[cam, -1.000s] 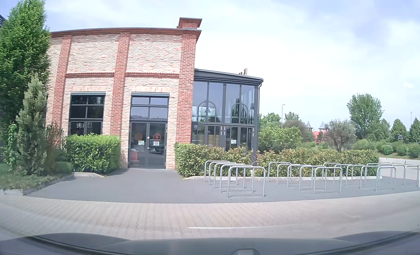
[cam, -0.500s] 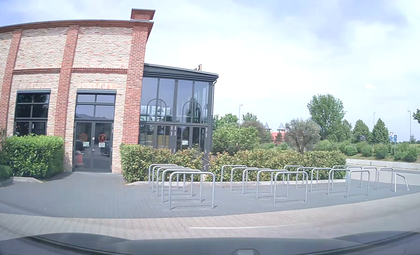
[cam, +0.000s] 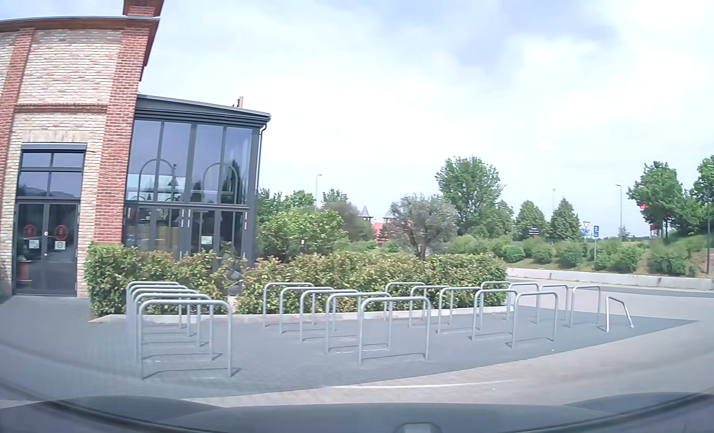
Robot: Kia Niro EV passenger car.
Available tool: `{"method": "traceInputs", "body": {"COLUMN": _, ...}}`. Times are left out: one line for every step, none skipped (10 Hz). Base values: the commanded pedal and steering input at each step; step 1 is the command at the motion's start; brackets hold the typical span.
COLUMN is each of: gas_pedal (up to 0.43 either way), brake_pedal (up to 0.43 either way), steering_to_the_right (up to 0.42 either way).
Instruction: Follow the waypoints while adhering to traffic rules and regulations
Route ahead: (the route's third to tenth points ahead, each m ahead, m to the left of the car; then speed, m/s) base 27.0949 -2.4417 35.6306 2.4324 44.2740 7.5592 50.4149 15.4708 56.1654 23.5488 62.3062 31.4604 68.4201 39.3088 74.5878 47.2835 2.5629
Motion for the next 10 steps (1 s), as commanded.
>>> {"method": "traceInputs", "body": {"gas_pedal": 0.059, "brake_pedal": 0.0, "steering_to_the_right": 0.633}}
{"method": "traceInputs", "body": {"gas_pedal": 0.079, "brake_pedal": 0.0, "steering_to_the_right": 0.63}}
{"method": "traceInputs", "body": {"gas_pedal": 0.087, "brake_pedal": 0.0, "steering_to_the_right": 0.624}}
{"method": "traceInputs", "body": {"gas_pedal": 0.087, "brake_pedal": 0.0, "steering_to_the_right": 0.617}}
{"method": "traceInputs", "body": {"gas_pedal": 0.087, "brake_pedal": 0.0, "steering_to_the_right": 0.614}}
{"method": "traceInputs", "body": {"gas_pedal": 0.087, "brake_pedal": 0.0, "steering_to_the_right": 0.611}}
{"method": "traceInputs", "body": {"gas_pedal": 0.087, "brake_pedal": 0.0, "steering_to_the_right": 0.606}}
{"method": "traceInputs", "body": {"gas_pedal": 0.087, "brake_pedal": 0.0, "steering_to_the_right": 0.601}}
{"method": "traceInputs", "body": {"gas_pedal": 0.087, "brake_pedal": 0.0, "steering_to_the_right": 0.598}}
{"method": "traceInputs", "body": {"gas_pedal": 0.079, "brake_pedal": 0.0, "steering_to_the_right": 0.595}}
